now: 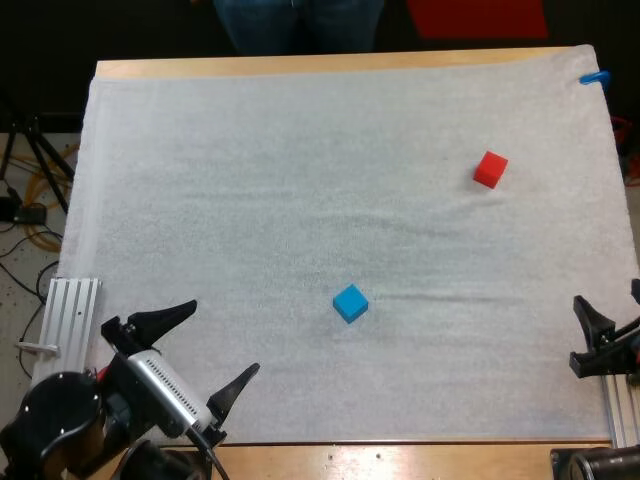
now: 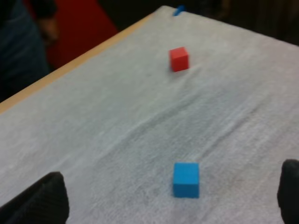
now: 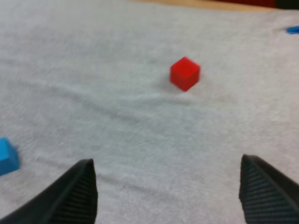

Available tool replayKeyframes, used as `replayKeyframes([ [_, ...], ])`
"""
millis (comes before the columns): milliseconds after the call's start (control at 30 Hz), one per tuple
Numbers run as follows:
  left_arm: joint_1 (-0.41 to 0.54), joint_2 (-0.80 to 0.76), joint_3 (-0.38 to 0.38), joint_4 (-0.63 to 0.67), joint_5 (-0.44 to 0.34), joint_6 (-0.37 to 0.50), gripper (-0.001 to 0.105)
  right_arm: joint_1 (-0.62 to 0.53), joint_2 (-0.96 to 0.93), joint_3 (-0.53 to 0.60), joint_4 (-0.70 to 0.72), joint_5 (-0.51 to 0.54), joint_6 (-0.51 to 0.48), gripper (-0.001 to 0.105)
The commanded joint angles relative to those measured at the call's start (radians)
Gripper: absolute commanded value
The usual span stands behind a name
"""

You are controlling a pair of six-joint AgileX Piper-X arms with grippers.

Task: Stack red cube on blue cube

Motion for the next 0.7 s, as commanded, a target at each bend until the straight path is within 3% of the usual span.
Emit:
replayKeyframes([
  [0, -0.013, 0.021, -0.016, 0.013, 0.006, 0.004, 0.087, 0.013, 0.024, -0.027, 0.011, -0.01, -0.02, 0.063],
  [367, -0.016, 0.067, -0.022, 0.014, 0.006, 0.004, 0.087, 0.055, 0.292, -0.114, -0.128, 0.013, -0.016, 0.063],
  [667, -0.016, 0.067, -0.022, 0.014, 0.006, 0.004, 0.087, 0.055, 0.701, -0.288, -0.227, 0.097, -0.012, 0.063],
])
